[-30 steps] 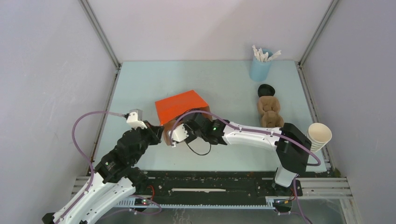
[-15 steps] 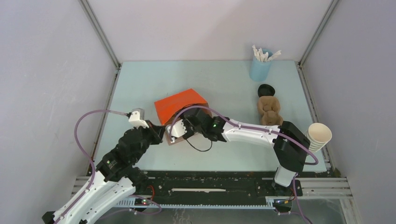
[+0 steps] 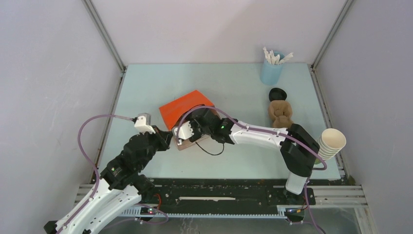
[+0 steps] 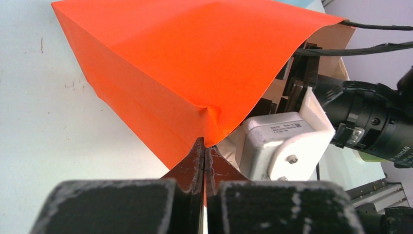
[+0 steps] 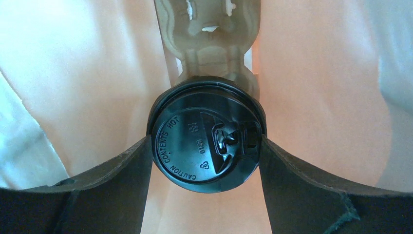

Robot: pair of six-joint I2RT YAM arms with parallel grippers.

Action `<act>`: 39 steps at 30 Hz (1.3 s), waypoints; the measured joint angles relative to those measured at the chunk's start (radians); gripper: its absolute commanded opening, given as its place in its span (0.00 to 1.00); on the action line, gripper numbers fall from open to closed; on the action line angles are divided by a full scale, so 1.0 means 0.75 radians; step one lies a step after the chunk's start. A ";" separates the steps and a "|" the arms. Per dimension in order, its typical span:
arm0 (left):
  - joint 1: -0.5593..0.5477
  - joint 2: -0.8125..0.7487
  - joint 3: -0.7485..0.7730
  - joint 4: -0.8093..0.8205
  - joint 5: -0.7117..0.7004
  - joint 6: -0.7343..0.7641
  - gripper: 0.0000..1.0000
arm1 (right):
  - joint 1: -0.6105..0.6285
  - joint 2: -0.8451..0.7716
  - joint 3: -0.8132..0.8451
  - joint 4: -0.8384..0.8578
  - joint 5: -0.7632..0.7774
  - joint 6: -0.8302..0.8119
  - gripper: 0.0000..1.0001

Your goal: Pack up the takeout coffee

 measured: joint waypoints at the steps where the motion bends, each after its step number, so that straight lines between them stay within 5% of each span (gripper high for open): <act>1: 0.000 0.000 0.000 -0.001 -0.001 0.000 0.00 | -0.004 0.005 0.000 0.000 -0.003 -0.001 0.48; 39: 0.000 -0.007 0.061 -0.067 -0.030 0.011 0.00 | -0.077 0.172 0.000 0.360 -0.120 -0.018 0.55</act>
